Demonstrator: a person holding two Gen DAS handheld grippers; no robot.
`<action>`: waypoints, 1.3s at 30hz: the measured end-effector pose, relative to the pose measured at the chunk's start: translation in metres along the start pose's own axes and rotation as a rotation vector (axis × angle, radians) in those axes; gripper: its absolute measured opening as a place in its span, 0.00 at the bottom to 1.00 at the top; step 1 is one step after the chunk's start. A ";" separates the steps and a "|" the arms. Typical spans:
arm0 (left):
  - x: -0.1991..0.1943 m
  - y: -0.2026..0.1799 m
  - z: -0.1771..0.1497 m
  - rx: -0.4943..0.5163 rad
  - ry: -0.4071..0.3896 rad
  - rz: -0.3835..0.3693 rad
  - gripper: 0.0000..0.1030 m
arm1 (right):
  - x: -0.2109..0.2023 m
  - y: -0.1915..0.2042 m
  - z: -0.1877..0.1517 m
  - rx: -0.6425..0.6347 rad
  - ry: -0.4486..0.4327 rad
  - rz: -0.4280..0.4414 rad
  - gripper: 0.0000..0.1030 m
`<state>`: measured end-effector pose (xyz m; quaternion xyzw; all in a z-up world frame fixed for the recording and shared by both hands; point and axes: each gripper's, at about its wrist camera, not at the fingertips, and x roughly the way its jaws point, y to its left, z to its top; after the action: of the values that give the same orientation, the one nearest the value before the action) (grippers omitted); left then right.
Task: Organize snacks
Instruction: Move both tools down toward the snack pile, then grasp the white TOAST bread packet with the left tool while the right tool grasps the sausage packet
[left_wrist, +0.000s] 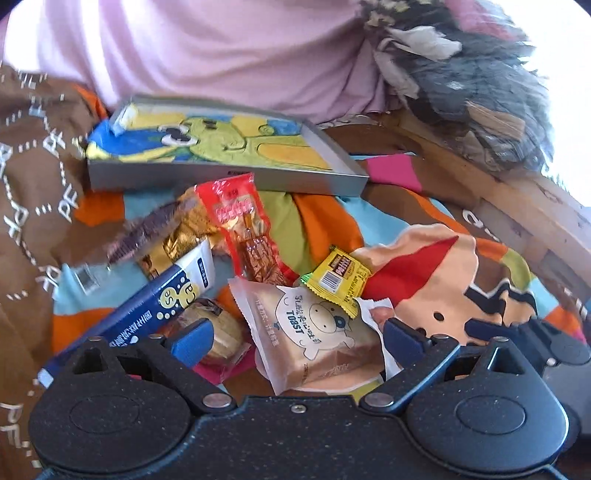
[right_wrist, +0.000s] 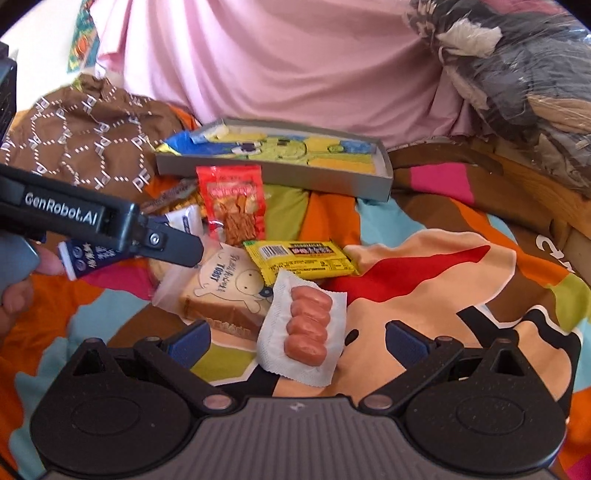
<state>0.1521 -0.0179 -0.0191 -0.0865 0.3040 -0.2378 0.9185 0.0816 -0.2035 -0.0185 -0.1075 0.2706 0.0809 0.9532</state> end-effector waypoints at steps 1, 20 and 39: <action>0.003 0.002 0.001 -0.018 0.002 0.002 0.95 | 0.004 0.000 0.001 0.004 0.008 0.007 0.98; 0.037 0.030 -0.009 -0.223 0.134 -0.037 0.80 | 0.044 0.008 0.001 -0.019 0.136 -0.072 0.57; 0.037 0.029 -0.001 -0.372 0.021 -0.160 0.51 | 0.025 -0.016 0.007 0.011 0.039 -0.080 0.36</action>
<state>0.1886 -0.0109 -0.0484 -0.2762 0.3445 -0.2506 0.8615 0.1098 -0.2144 -0.0234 -0.1146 0.2850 0.0392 0.9508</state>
